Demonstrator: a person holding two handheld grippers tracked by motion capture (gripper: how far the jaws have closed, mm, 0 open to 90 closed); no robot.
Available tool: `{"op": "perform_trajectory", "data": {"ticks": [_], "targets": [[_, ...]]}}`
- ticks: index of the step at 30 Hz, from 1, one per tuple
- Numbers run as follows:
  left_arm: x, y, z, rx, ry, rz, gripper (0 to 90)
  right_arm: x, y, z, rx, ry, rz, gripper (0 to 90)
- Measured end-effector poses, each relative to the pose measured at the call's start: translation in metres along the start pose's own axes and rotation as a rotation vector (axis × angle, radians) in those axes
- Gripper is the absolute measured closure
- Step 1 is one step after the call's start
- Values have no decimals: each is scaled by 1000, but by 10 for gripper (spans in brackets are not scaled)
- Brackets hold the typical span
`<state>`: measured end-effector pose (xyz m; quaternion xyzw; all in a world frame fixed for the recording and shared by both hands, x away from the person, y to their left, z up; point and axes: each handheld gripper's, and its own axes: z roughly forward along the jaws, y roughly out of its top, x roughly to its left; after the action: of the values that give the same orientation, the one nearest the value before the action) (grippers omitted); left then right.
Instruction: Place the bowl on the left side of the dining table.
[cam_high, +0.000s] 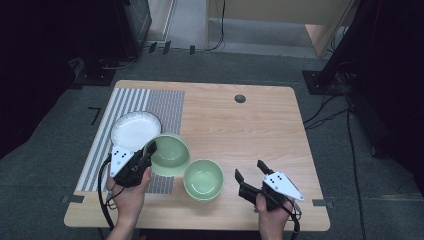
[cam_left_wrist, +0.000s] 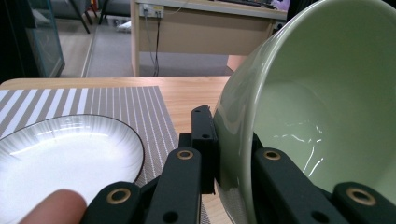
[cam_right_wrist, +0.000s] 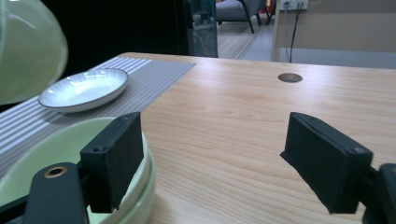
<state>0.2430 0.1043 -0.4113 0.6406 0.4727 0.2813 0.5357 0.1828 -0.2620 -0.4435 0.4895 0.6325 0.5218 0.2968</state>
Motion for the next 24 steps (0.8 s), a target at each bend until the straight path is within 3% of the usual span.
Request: {"op": "perform_trajectory", "data": {"ticks": [24], "targets": [[21, -2, -1, -1, 50, -36, 841, -57, -21, 2, 59, -137, 42, 201]]}}
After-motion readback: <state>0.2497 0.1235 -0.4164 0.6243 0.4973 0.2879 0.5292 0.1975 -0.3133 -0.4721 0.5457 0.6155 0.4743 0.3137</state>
